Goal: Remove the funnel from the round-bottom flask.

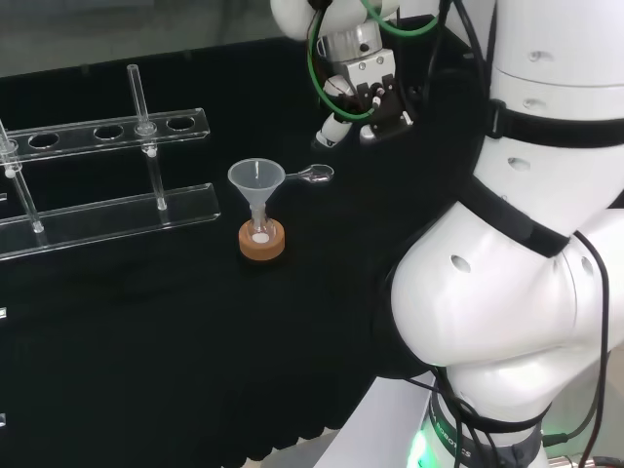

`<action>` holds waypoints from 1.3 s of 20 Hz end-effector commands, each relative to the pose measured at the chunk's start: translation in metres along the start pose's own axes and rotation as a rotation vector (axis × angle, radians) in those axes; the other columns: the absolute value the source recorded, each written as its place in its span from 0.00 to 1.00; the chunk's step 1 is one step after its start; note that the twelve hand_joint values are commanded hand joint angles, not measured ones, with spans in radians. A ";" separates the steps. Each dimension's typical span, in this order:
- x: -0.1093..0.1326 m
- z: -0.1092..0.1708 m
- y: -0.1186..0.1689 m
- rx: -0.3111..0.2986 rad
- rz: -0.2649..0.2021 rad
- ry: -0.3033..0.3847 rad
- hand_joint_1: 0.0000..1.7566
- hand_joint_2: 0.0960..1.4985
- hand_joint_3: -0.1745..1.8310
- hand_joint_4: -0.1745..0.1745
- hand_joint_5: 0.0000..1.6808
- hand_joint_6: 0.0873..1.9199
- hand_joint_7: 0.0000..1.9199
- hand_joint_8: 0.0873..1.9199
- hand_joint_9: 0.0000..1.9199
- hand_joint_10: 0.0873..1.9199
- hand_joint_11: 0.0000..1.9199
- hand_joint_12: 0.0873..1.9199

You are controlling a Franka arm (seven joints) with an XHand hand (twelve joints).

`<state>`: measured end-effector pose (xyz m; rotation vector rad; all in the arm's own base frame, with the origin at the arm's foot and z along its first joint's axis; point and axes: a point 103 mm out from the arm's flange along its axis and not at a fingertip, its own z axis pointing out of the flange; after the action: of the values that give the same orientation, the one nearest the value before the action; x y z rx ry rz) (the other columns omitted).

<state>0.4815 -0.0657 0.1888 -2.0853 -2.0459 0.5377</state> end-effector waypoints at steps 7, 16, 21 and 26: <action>0.019 -0.037 -0.071 -0.059 0.020 0.021 0.37 0.59 0.01 0.39 0.16 0.00 0.08 0.33 0.37 0.00 0.16 0.67; 0.060 -0.046 -0.115 -0.036 -0.043 0.103 0.30 0.62 0.02 0.40 0.16 0.00 0.11 0.34 0.39 0.00 0.16 0.69; 0.080 -0.050 -0.131 -0.003 -0.044 0.105 0.26 0.61 0.02 0.40 0.14 0.00 0.08 0.33 0.36 0.00 0.15 0.71; 0.097 -0.052 -0.142 0.012 -0.064 0.098 0.25 0.61 0.01 0.39 0.12 0.00 0.07 0.33 0.35 0.00 0.14 0.72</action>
<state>0.3785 0.0269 0.2726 -2.0127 -2.0420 0.4151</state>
